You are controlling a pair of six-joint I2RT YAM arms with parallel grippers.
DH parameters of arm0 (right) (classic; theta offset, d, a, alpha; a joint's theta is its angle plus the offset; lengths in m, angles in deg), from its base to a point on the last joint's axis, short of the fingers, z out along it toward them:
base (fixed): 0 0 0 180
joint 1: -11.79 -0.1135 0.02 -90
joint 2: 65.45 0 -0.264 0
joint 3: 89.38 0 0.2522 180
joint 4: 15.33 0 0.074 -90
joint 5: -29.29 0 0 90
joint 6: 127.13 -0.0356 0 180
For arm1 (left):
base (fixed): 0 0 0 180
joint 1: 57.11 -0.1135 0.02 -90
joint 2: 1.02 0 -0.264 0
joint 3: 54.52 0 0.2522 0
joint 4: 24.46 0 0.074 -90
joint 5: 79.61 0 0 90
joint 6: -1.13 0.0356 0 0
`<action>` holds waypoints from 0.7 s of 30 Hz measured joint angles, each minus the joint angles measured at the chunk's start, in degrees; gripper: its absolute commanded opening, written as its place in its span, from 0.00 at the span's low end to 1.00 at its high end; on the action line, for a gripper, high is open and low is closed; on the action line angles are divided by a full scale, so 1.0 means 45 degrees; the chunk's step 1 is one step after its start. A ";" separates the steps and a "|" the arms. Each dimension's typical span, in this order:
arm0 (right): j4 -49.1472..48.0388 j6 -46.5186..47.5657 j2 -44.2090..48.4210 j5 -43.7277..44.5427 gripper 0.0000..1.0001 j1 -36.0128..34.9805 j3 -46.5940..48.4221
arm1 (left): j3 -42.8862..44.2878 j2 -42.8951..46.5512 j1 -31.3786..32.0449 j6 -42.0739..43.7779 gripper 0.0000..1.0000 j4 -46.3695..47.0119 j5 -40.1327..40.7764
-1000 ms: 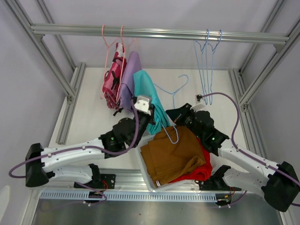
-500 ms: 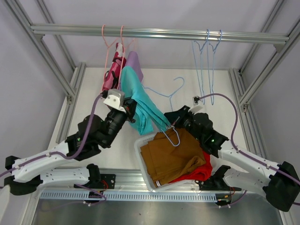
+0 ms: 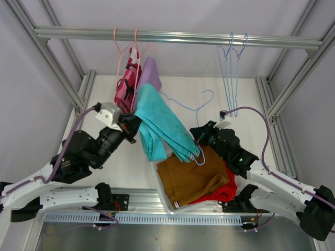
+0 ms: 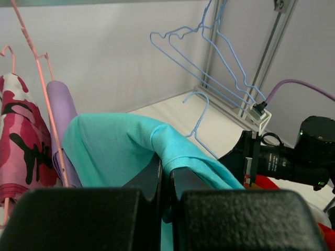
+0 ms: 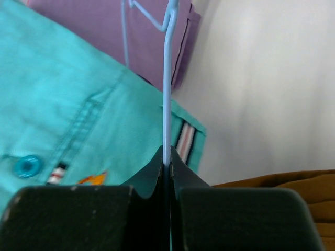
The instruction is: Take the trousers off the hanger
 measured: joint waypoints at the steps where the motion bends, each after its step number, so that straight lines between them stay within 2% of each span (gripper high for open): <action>1: 0.0102 0.0049 0.0024 0.0049 0.00 0.0024 -0.0010 | 0.0000 0.0189 0.0000 0.0039 0.01 -0.0044 -0.0024; 10: 0.0277 0.0248 0.0107 0.0335 0.00 0.0155 -0.0214 | 0.0000 0.1841 0.0019 0.0068 0.00 -0.0058 -0.0393; 21: 0.0427 0.0335 0.0102 0.0661 0.00 0.0495 -0.0520 | -0.0238 0.2166 0.0024 -0.0034 0.01 -0.0316 -0.1375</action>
